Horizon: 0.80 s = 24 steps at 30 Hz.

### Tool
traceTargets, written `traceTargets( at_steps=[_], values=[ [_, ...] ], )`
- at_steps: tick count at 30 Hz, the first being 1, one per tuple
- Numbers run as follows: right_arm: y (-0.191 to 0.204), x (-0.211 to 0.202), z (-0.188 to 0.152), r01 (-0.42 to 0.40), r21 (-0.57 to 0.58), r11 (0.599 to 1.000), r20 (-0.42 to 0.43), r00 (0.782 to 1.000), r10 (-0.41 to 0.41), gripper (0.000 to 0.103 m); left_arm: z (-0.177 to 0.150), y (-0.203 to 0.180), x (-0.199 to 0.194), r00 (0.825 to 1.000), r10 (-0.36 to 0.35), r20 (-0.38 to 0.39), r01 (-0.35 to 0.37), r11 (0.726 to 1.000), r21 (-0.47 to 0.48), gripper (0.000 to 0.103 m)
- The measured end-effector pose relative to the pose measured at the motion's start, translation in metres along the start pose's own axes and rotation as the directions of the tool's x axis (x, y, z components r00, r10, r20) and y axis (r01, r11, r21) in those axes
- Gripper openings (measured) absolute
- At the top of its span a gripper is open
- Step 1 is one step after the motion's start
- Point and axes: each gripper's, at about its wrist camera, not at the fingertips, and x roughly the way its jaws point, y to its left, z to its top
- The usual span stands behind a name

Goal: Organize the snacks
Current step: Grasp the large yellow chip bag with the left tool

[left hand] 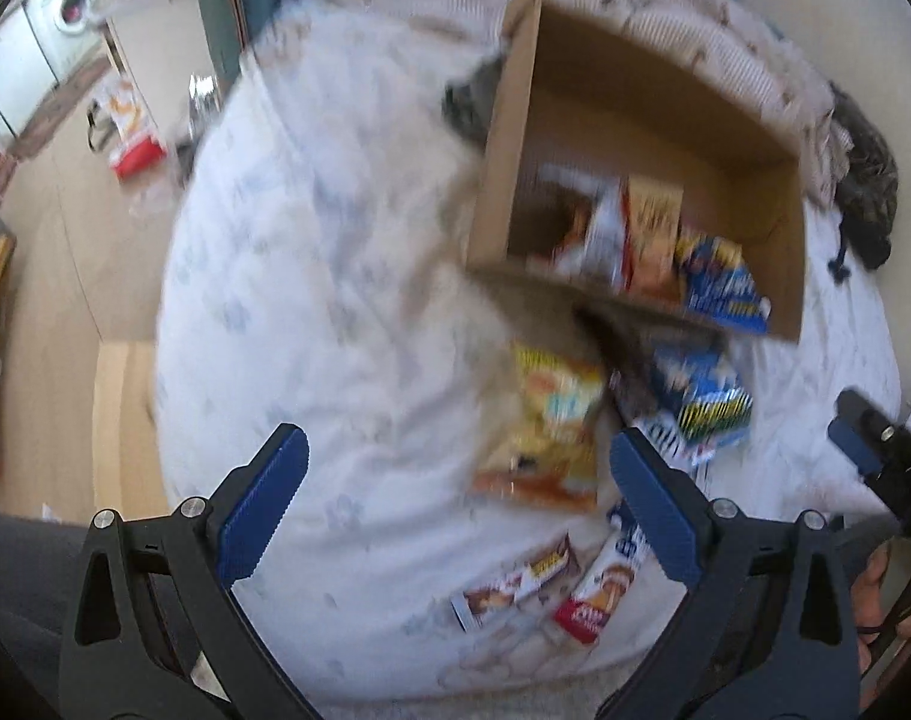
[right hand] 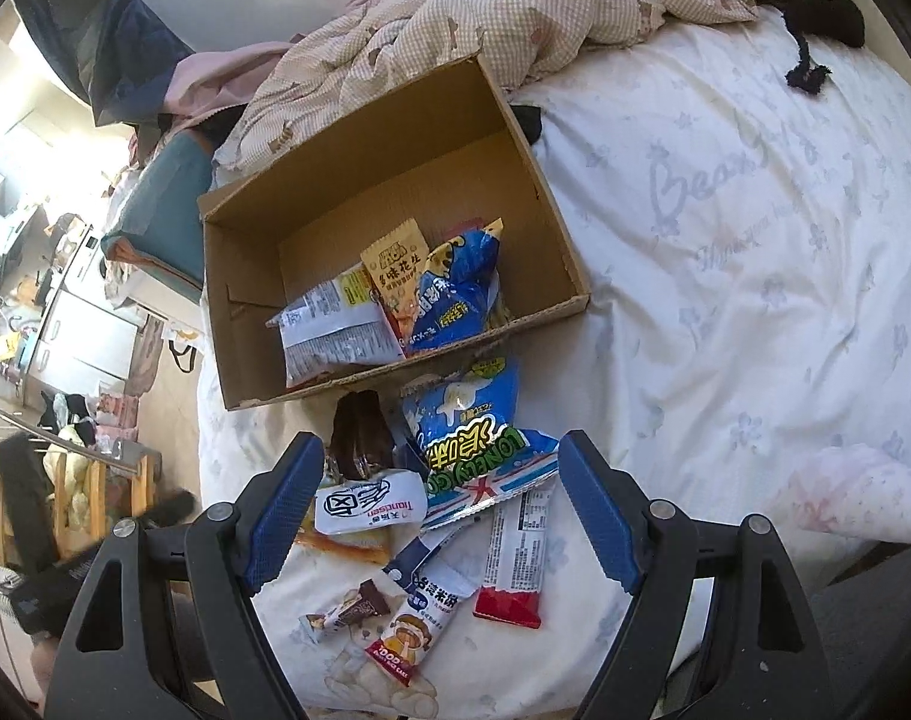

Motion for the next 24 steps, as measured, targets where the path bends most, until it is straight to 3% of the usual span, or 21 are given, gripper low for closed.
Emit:
traceTargets(
  at_steps=[3,8,12,15,17,22,24],
  values=[
    [0.0,0.002,0.0,0.0,0.007,1.0,-0.008,1.0,0.0,0.083,-0.006,-0.011,0.021,0.999,0.003,-0.054,-0.001,1.0,0.024,0.1],
    [-0.003,0.004,0.002,0.0,0.02,1.0,-0.012,1.0,0.0,0.083,-0.011,-0.051,0.069,0.988,0.027,-0.149,-0.005,0.989,0.145,0.099],
    [-0.008,0.003,0.003,0.011,0.031,0.999,-0.011,1.0,-0.01,0.083,-0.006,-0.069,0.091,0.989,0.036,-0.145,-0.009,0.982,0.187,0.099],
    [-0.015,0.003,0.003,0.018,0.051,0.999,-0.012,1.0,-0.017,0.083,-0.006,-0.076,0.105,0.986,-0.01,-0.166,0.041,0.982,0.184,0.098],
    [-0.018,0.005,0.004,0.021,0.069,0.997,-0.018,1.0,-0.02,0.083,-0.009,-0.08,0.112,0.984,-0.001,-0.179,0.036,0.981,0.192,0.089],
    [-0.018,0.009,0.006,0.022,0.085,0.996,-0.026,0.999,-0.019,0.083,-0.014,-0.074,0.122,0.975,0.013,-0.22,0.026,0.985,0.172,0.049],
    [-0.018,0.01,0.007,0.023,0.079,0.997,-0.023,1.0,-0.021,0.083,-0.013,-0.072,0.117,0.976,0.004,-0.219,0.034,0.985,0.167,0.041]
  ],
)
